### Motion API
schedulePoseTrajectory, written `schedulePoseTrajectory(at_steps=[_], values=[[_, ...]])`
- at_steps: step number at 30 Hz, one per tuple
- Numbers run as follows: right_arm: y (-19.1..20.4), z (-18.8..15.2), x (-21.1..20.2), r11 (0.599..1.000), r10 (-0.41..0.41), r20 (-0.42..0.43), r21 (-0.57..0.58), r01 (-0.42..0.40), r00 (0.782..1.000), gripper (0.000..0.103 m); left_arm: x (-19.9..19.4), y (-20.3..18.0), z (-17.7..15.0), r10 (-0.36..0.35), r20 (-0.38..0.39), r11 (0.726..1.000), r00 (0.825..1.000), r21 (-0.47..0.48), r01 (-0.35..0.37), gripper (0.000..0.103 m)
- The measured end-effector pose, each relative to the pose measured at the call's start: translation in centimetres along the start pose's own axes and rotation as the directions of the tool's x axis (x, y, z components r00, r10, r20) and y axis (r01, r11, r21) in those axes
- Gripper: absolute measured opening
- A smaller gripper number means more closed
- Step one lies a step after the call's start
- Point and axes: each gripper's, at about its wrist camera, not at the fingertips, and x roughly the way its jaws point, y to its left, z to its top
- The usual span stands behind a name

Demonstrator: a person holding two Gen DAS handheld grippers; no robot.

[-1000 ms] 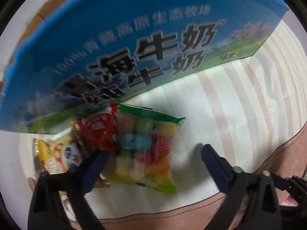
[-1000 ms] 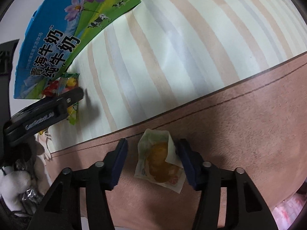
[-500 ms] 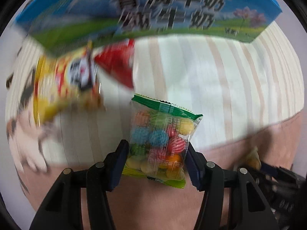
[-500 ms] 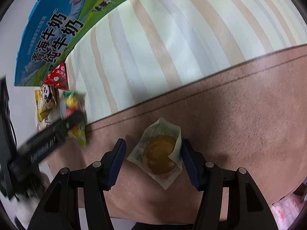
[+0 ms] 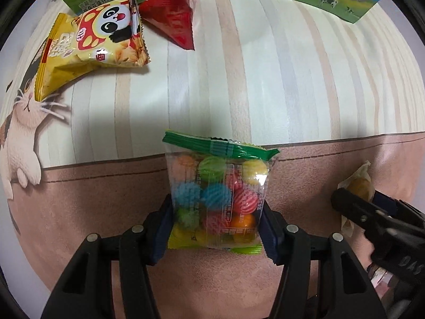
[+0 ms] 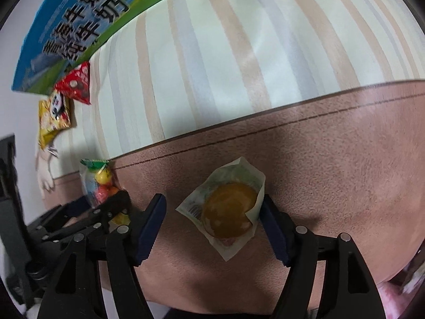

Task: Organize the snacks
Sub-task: 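Grasp the candy-ball bag with the left tool while the right tool grasps the egg-yolk pastry, then carry both items into the box and open both tools to release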

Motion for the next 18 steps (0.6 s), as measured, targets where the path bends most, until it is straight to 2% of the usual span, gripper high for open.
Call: schedulePoseTrajectory(at_steps=[2,3,5,10,13,14,18], values=[[0.4,-0.3,0.2,0.999,-0.041,0.029,-0.032,0.042,0.999,0.059,-0.5,0.8,-0.6,-0.012,0.012,1.0,1.0,-0.017,0.012,0.055],[0.7,-0.4,0.3,0.996,-0.067,0.044,-0.052,0.069,0.997,0.044,-0.6,1.6,-1.0,-0.018,0.021,0.999,1.0,-0.028,0.018,0.053],[0.9,-0.7,0.2,0.994,-0.074,0.07,-0.075,0.079,0.995,0.044,-0.7,1.6,-1.6,-0.022,0.043,0.999,0.999,-0.044,0.024,0.049],[1.0,-1.4,-0.6,0.993,-0.057,0.104,-0.097,0.068,0.993,0.043,-1.9,1.5,-2.9,-0.019,0.07,0.999,0.997,-0.039,0.022,0.048],[1.4,-1.4,-1.4,0.996,-0.018,0.111,-0.09,0.028,0.994,0.043,-2.5,1.4,-2.9,-0.037,0.075,0.999,0.997,-0.034,0.04,0.048],[1.5,-1.3,-1.8,0.996,-0.001,0.113,-0.085,0.011,0.994,0.043,-3.6,2.6,-2.4,-0.045,0.081,0.998,0.996,-0.031,0.048,0.048],[1.8,-0.7,-4.2,0.995,0.053,0.14,-0.092,-0.04,0.989,0.043,-6.5,3.0,-3.2,-0.078,0.121,0.997,0.99,-0.018,0.08,0.048]])
